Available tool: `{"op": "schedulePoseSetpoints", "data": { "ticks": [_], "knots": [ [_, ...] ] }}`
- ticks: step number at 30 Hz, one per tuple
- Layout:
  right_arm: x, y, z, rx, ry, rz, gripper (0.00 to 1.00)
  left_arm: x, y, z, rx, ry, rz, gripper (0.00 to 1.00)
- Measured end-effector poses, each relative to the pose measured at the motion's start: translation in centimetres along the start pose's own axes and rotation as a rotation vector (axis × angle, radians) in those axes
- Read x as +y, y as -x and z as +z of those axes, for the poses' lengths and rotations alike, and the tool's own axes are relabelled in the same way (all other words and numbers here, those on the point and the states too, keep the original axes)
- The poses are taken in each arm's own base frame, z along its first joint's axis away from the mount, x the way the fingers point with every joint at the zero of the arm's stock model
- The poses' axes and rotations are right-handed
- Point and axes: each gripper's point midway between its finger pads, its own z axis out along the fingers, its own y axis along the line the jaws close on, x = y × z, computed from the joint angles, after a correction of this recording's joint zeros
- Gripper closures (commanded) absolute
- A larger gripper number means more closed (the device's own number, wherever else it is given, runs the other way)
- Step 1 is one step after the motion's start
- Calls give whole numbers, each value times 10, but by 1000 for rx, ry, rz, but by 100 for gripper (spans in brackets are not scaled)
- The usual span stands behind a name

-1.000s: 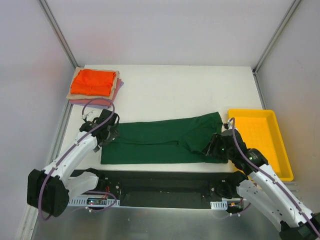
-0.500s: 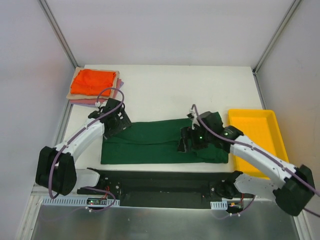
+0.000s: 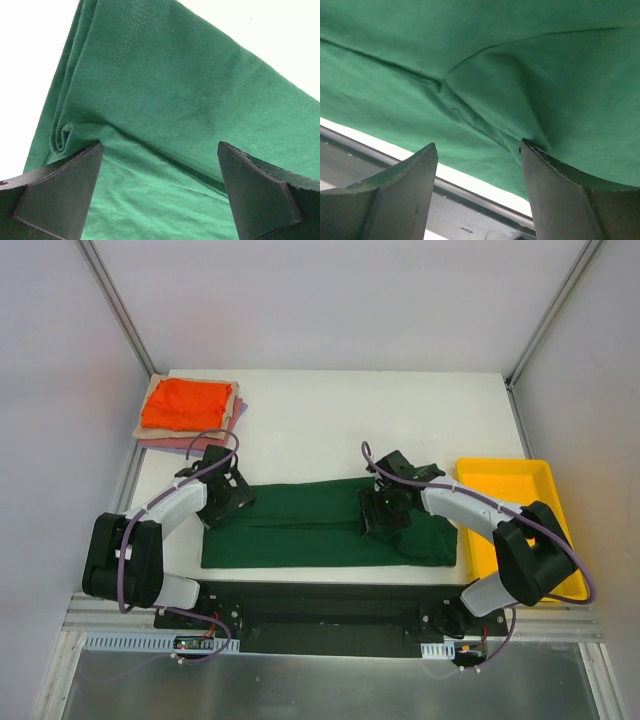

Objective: Fold and stack the t-shirts
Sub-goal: Fold the other side of the tshirt into a rectangle

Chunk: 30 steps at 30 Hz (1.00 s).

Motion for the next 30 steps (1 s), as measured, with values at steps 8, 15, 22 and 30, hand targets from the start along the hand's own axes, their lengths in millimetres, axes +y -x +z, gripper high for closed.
{"op": "schedulePoseSetpoints", "data": {
  "ticks": [8,15,22,30],
  "knots": [
    [-23,33,-7,-72,-72,-104,32,1,0,1,0,2,15,1],
    [-17,19,-5,-7,-60,-263,33,2,0,1,3,-1,17,1],
    [-22,9,-5,10,-162,-345,33,1,0,0,6,-6,23,1],
    [-2,6,-26,-54,-153,-444,47,1,0,0,6,-6,25,1]
  ]
}}
